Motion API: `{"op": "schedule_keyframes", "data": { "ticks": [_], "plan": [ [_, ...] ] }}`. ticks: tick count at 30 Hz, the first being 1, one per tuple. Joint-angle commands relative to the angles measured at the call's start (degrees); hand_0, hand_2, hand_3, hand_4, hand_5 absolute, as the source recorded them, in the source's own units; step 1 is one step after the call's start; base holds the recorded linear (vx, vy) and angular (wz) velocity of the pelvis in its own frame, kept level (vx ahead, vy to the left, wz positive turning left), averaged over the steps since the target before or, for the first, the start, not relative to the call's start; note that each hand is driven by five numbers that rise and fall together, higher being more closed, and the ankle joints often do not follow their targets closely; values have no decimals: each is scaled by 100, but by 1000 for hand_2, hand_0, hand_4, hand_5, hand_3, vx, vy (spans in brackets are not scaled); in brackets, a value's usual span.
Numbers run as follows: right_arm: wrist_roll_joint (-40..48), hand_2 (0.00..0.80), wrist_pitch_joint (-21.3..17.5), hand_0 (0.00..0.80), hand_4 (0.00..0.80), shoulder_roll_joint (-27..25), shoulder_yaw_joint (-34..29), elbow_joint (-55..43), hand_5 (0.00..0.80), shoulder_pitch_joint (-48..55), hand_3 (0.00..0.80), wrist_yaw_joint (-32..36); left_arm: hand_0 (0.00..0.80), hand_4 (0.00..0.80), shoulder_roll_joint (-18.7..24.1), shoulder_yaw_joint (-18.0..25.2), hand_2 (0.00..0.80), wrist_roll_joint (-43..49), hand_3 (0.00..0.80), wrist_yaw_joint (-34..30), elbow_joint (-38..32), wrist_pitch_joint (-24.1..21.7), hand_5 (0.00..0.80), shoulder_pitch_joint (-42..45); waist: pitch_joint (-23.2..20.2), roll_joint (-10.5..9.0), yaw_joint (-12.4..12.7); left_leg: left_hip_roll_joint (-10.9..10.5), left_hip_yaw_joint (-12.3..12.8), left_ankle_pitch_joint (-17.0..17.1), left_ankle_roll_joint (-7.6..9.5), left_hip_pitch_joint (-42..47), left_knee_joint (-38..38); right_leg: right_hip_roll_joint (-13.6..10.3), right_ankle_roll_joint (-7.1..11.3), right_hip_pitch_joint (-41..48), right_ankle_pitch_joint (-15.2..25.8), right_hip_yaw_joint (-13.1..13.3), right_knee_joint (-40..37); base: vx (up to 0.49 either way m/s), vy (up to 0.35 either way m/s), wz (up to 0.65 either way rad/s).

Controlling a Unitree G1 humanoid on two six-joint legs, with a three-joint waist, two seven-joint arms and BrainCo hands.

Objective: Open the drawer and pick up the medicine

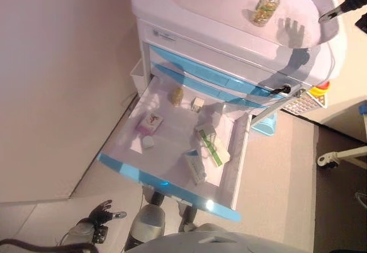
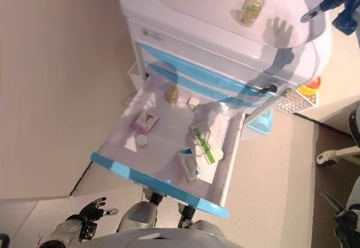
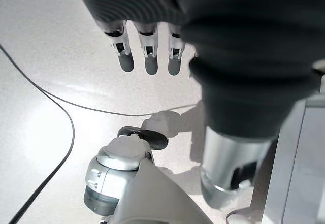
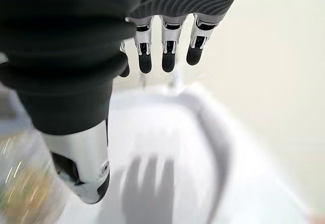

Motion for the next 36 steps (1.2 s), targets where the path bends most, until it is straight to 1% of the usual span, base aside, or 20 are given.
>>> {"op": "schedule_keyframes", "data": {
  "ticks": [1,3,4,5,6,7,8,10,12,13,14,17,19,20,22,25,27,31,32,36],
  "plan": [
    [654,0,-268,0,0,-627,123,-276,0,-825,0,-1584,0,0,70,-256,0,216,0,-54,382,-107,0,233,-581,10,-194,-285,129,-761,93,149,180,-38,341,112,-246,31,487,-23,34,-38],
    [1005,0,-323,0,0,-833,-430,-648,0,-532,0,-2335,0,0,3,-258,0,298,0,-96,418,-105,0,270,-617,83,-280,-291,184,-817,102,191,209,-45,367,117,-246,121,484,-26,40,-33],
    [1477,0,-445,0,0,-955,-931,-939,0,-178,0,-2795,0,0,-65,-289,0,343,0,-112,419,-94,0,285,-626,166,-344,-295,215,-844,108,213,214,-51,389,106,-244,170,494,-30,41,-28],
    [1636,0,-452,0,0,-994,-1224,-1054,0,90,0,-2919,0,0,-44,-305,0,382,0,-129,419,-87,0,300,-635,154,-352,-295,229,-854,109,225,218,-53,396,106,-242,187,499,-32,47,-29],
    [1986,0,-717,0,0,-977,-2058,-1291,0,769,0,-3277,0,0,-170,-334,0,456,0,-156,407,-31,0,285,-616,287,-451,-292,281,-890,109,258,221,-63,422,99,-249,245,512,-27,45,-31],
    [2170,0,-890,0,0,-889,-3075,-1634,0,1724,0,-3458,0,0,-211,-389,0,473,0,-160,414,1,0,278,-611,344,-526,-291,312,-916,121,283,223,-71,438,91,-246,301,518,-66,59,-30],
    [2372,0,-1180,0,0,-683,-3923,-1912,0,2592,0,-3685,0,0,-263,-433,0,533,0,-198,418,25,0,257,-585,416,-611,-301,349,-895,136,276,235,-88,450,56,-203,350,526,-70,55,-29],
    [2419,0,-1449,0,0,-53,-5262,-2466,0,4186,0,-4005,0,0,-289,-579,0,559,0,-222,459,48,0,179,-562,497,-732,-297,425,-911,154,293,218,-102,484,-1,-183,460,541,-77,47,-35],
    [2529,0,-1734,0,0,686,-6016,-2856,0,5220,0,-4274,0,0,-342,-749,0,503,0,-213,528,43,0,49,-510,592,-880,-281,512,-923,184,300,196,-101,510,-90,-162,610,576,-85,25,-41],
    [2467,0,-1895,0,0,996,-6203,-2938,0,5577,0,-4416,0,0,-376,-802,0,482,0,-197,560,46,0,-25,-479,624,-938,-276,555,-928,192,302,190,-100,520,-122,-143,674,582,-83,17,-46],
    [2438,0,-2072,0,0,1346,-6293,-3028,0,5898,0,-4638,0,0,-424,-859,0,445,0,-176,585,52,0,-122,-448,665,-1019,-273,608,-931,209,309,173,-90,526,-156,-119,757,579,-73,17,-57],
    [2254,0,-2161,0,0,2115,-6408,-3104,0,6578,0,-4955,0,0,-536,-926,0,284,0,-119,655,14,0,-330,-371,749,-1214,-272,735,-964,245,338,152,-76,553,-231,-69,947,592,-26,26,-47],
    [1529,0,-2262,0,0,2590,-6295,-3027,0,7110,0,-5143,0,0,-603,-922,0,215,0,-86,565,41,0,-396,-320,793,-1321,-271,847,-984,272,338,168,-86,581,-300,-33,1034,630,31,29,-38],
    [1293,0,-2078,0,0,2702,-6199,-2964,0,7349,0,-5129,0,0,-625,-896,0,218,0,-74,498,14,0,-386,-297,815,-1366,-270,892,-1025,292,366,167,-90,600,-304,-61,1065,647,51,35,-25],
    [779,0,-1871,0,0,2854,-6025,-2742,0,7760,0,-5027,0,0,-632,-853,0,174,0,-74,292,26,0,-349,-215,839,-1429,-272,986,-1048,328,329,221,-102,626,-413,-44,1109,726,5,47,-19],
    [340,0,-1466,0,0,2961,-5635,-2278,0,8096,0,-4827,0,0,-588,-860,0,184,0,-49,-35,0,0,-377,-12,862,-1550,-276,1106,-1059,374,175,330,-82,630,-687,-11,1193,901,-78,60,-23],
    [119,0,-1305,0,0,3017,-5347,-1779,0,8259,0,-4614,0,0,-535,-923,0,424,0,-15,-269,-96,0,-454,270,882,-1644,-282,1201,-1054,404,7,457,-52,613,-882,20,1257,1035,-124,67,-25],
    [64,0,-1288,0,0,3199,-5020,-1115,0,8372,0,-4429,0,0,-375,-1151,0,664,0,58,-705,-179,0,-598,672,900,-1711,-277,1332,-1056,441,-273,703,-12,570,-1068,29,1339,1189,-76,25,-33],
    [47,0,-1343,0,0,3265,-4931,-1045,0,8420,0,-4407,0,0,-315,-1189,0,653,0,51,-852,-173,0,-661,779,903,-1727,-276,1362,-1055,449,-365,777,-4,556,-1121,30,1349,1223,-111,14,-45],
    [-273,0,-1205,0,0,3410,-4491,-1047,0,8490,0,-4318,0,0,-113,-1269,0,410,0,52,-1404,-204,0,-979,1208,937,-1807,-273,1484,-1084,477,-815,1206,21,477,-1473,13,1375,1486,-109,29,-21]
  ]
}}
